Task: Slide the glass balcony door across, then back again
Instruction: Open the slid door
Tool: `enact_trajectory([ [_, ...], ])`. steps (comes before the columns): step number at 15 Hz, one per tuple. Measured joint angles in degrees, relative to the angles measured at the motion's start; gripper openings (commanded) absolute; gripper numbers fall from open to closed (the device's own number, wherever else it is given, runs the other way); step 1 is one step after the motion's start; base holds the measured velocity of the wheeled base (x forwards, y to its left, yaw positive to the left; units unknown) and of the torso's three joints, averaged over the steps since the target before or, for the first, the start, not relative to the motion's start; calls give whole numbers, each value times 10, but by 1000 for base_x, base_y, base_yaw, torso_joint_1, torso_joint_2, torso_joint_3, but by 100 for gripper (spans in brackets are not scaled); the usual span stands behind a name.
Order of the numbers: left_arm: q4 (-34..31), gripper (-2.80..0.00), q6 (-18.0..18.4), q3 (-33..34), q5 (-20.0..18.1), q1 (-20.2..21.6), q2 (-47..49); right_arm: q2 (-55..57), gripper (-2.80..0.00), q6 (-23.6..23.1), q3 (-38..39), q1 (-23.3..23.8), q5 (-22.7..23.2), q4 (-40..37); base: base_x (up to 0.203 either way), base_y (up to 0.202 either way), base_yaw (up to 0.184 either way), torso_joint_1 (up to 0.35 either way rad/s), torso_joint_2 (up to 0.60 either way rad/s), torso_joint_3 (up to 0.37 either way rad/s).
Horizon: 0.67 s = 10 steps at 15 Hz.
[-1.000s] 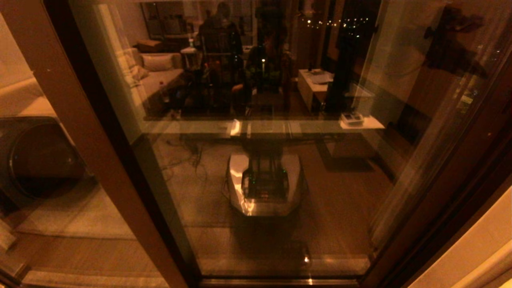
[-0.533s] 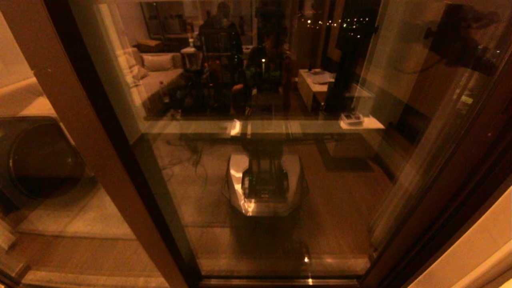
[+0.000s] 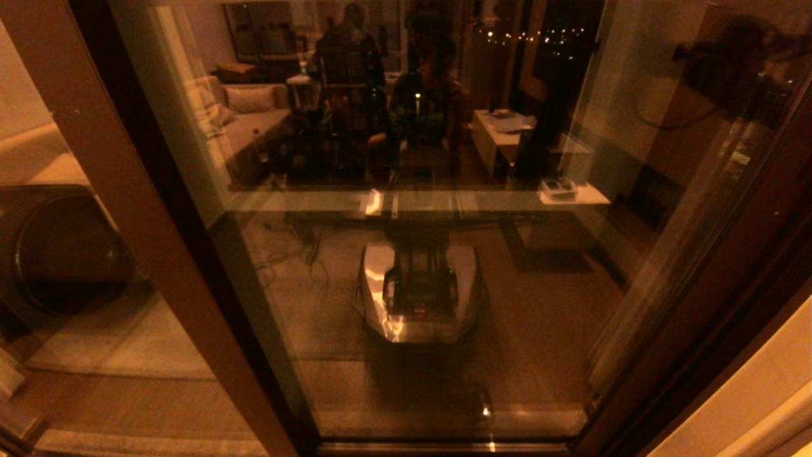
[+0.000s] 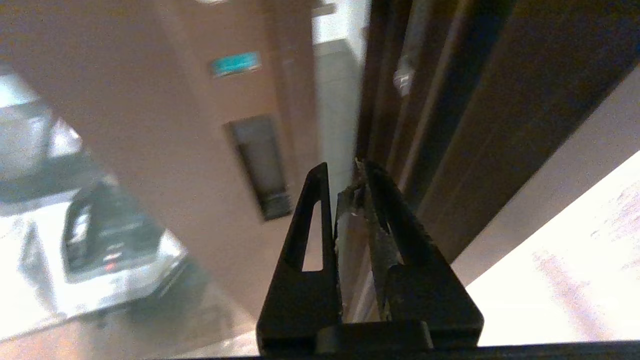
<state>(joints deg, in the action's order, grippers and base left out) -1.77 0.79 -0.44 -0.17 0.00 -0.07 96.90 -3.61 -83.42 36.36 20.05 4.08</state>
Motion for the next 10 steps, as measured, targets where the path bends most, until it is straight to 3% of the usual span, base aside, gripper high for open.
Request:
enact_trajectory([
  [4, 0, -280, 0, 0, 0, 0, 0, 26, -280, 0, -6, -3, -35, 46, 0, 0, 0, 0, 0, 0],
  [10, 0, -280, 0, 0, 0, 0, 0, 63, -280, 36, -8, -37, -32, 54, 0, 0, 0, 0, 0, 0],
])
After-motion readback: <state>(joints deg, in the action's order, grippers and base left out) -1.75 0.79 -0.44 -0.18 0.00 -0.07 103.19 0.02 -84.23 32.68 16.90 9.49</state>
